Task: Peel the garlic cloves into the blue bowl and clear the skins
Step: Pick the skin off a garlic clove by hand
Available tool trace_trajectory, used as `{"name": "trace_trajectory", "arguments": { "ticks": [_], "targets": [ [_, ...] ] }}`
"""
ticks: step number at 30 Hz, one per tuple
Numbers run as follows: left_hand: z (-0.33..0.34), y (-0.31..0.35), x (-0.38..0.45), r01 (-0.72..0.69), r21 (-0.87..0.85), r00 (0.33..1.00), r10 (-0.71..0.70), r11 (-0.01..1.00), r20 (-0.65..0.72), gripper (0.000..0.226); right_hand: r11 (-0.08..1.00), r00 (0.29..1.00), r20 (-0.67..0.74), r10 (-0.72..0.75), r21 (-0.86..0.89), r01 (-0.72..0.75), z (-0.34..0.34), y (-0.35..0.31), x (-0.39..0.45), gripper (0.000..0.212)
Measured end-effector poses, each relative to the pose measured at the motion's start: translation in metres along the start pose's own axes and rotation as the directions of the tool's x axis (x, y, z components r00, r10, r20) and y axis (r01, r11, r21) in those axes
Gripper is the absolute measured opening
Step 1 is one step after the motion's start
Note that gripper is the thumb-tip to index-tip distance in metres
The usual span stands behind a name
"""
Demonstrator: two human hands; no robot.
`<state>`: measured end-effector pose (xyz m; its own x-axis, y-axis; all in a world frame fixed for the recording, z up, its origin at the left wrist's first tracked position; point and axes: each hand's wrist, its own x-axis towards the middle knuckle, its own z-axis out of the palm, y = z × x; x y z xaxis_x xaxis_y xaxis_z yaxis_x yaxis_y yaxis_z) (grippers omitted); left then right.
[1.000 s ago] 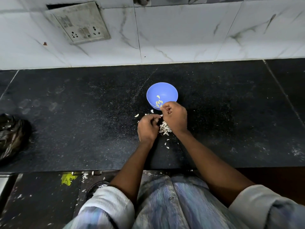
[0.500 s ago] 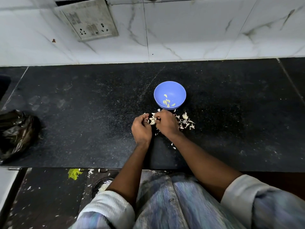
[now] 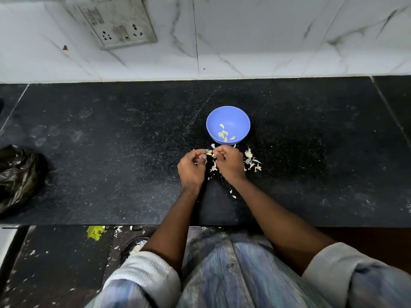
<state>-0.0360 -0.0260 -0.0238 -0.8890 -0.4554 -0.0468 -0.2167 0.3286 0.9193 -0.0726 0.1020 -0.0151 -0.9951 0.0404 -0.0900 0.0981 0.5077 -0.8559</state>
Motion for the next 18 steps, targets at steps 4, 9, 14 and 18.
{"name": "trace_trajectory", "arguments": {
  "ticks": [4, 9, 14, 18],
  "targets": [
    [0.009, 0.007, -0.006, -0.039, -0.010, 0.994, 0.040, 0.999, 0.104, 0.028, 0.881, 0.966, 0.142, 0.215, 0.399, -0.254, -0.013, -0.005, -0.007, 0.011],
    [0.010, 0.011, -0.017, -0.084, -0.022, 0.989, 0.086, 0.996, 0.124, 0.004, 0.797, 0.939, 0.201, 0.281, 0.496, -0.345, -0.027, -0.005, -0.015, 0.009],
    [-0.001, 0.009, -0.019, 0.043, 0.049, 0.998, -0.041, 0.998, -0.042, 0.009, 0.876, 0.959, 0.137, 0.248, 0.391, -0.282, -0.024, -0.003, -0.018, 0.021],
    [-0.015, -0.001, -0.015, 0.110, 0.086, 0.993, -0.106, 0.990, -0.054, 0.017, 0.990, 0.990, 0.012, 0.139, 0.024, -0.139, -0.014, 0.002, -0.012, 0.024]
  ]
}}
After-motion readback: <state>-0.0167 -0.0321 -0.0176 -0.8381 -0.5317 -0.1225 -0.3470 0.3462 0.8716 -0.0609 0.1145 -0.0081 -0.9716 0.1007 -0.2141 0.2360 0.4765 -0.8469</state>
